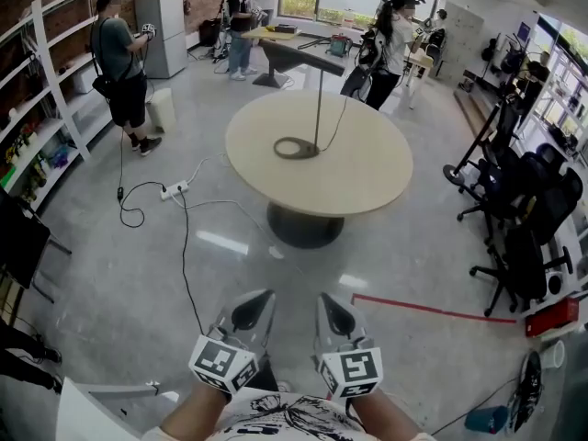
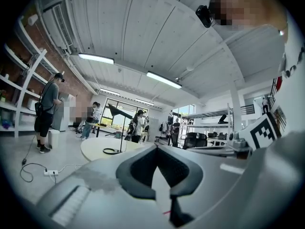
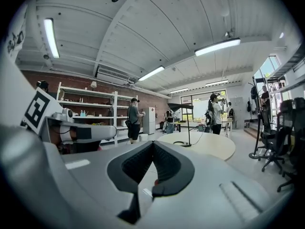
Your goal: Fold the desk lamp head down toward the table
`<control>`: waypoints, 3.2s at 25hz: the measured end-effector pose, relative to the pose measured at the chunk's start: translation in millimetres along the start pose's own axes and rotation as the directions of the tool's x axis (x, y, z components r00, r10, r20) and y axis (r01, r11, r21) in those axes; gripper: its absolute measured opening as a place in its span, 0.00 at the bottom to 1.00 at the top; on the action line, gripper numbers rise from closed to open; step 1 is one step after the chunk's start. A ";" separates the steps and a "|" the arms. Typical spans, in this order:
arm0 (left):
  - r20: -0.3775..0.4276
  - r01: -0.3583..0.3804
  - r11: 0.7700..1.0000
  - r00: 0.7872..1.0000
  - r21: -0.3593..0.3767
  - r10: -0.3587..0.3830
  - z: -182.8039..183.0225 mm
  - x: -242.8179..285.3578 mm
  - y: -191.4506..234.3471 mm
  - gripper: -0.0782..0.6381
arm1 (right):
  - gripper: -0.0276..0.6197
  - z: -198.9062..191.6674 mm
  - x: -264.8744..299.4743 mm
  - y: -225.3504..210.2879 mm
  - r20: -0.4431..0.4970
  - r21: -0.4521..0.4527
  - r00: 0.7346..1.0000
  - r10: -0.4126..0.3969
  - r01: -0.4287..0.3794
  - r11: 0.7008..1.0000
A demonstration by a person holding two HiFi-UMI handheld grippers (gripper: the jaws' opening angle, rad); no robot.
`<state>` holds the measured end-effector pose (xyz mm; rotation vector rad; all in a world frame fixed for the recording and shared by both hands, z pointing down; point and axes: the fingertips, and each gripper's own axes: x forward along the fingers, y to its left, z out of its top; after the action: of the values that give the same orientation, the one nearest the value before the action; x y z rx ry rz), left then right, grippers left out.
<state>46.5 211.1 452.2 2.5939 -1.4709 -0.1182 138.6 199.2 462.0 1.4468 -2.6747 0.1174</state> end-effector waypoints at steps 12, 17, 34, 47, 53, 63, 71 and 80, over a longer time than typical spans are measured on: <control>0.002 0.034 0.999 0.999 -0.027 -0.034 22.4 94.2 113.5 0.12 | 0.05 9.5 133.5 -36.0 -0.054 0.025 0.998 -0.033 0.035 0.999; 0.002 0.056 0.998 0.998 -0.022 -0.056 46.5 145.1 183.1 0.12 | 0.06 28.0 212.4 -55.3 -0.050 0.023 0.996 -0.074 0.075 0.997; -0.033 0.106 0.994 0.994 -0.033 -0.107 68.9 271.1 310.8 0.12 | 0.06 63.6 380.4 -137.9 -0.030 0.054 0.984 -0.176 0.178 0.983; 0.008 -0.003 1.000 1.000 0.003 0.003 100.7 383.6 350.2 0.12 | 0.05 85.7 476.2 -218.4 -0.022 0.054 0.999 -0.047 0.048 0.997; 0.068 -0.066 0.997 0.996 0.050 0.063 133.8 418.3 377.0 0.12 | 0.05 108.8 517.0 -239.5 -0.007 0.022 1.000 -0.014 0.014 1.000; 0.157 -0.051 0.990 0.987 0.134 0.030 207.8 444.8 411.8 0.12 | 0.06 118.5 556.1 -233.2 -0.046 0.022 0.999 0.002 -0.001 1.000; 0.256 -0.029 0.976 0.966 0.217 -0.028 281.9 465.0 436.9 0.12 | 0.06 120.1 579.0 -220.6 -0.048 0.052 0.999 -0.007 0.010 0.999; 0.240 0.017 0.984 0.969 0.180 -0.061 298.1 486.1 451.1 0.12 | 0.05 125.2 592.3 -221.6 -0.040 0.060 0.999 -0.019 0.021 0.998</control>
<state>-128.3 -462.6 241.9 2.8373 -1.5739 -0.3398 -4.4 -427.7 415.3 1.4719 -2.6462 0.2250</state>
